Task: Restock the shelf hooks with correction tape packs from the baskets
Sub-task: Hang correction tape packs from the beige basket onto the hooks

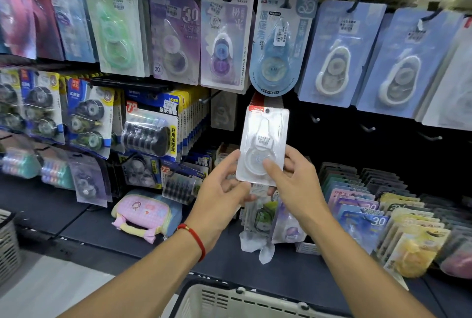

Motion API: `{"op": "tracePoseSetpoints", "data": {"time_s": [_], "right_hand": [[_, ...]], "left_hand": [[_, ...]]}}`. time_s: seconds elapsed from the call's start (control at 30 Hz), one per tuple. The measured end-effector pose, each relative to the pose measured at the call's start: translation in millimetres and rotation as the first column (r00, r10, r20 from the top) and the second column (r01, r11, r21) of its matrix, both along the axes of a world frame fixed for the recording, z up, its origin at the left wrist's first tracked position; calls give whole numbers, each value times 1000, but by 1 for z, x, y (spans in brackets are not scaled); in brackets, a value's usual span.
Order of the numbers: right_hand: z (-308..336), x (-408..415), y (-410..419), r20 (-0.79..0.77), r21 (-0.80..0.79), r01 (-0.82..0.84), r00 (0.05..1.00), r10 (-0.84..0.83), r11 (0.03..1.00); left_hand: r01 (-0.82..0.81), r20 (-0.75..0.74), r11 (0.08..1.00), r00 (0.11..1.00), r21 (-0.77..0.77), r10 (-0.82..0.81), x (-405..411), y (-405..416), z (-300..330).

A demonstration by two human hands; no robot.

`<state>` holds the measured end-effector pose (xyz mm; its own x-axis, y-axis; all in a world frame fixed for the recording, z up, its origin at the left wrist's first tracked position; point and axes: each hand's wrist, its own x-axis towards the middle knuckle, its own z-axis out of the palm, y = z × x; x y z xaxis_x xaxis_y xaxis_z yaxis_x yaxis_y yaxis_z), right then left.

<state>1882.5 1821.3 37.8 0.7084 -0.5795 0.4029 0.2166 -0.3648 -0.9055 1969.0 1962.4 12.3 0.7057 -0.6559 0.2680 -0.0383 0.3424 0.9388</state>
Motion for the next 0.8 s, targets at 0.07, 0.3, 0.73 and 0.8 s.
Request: {"op": "tracePoseSetpoints", "data": {"time_s": [0.07, 0.3, 0.73, 0.8], "right_hand": [[2, -1, 3, 15, -53, 2, 1000, -1, 999], [-9, 7, -3, -146, -404, 257, 929, -340, 878], [-10, 53, -19, -304, -920, -100, 790, -532, 379], [-12, 45, -18, -317, -913, -109, 796, -516, 393]], "left_hand": [[-24, -19, 1000, 1000, -10, 24, 2, 0, -1], [-113, 82, 974, 992, 197, 99, 13, -2, -12], [-197, 426, 808, 902, 555, -73, 19, 22, -39], [-190, 460, 780, 877, 597, -139, 20, 30, -43]]}}
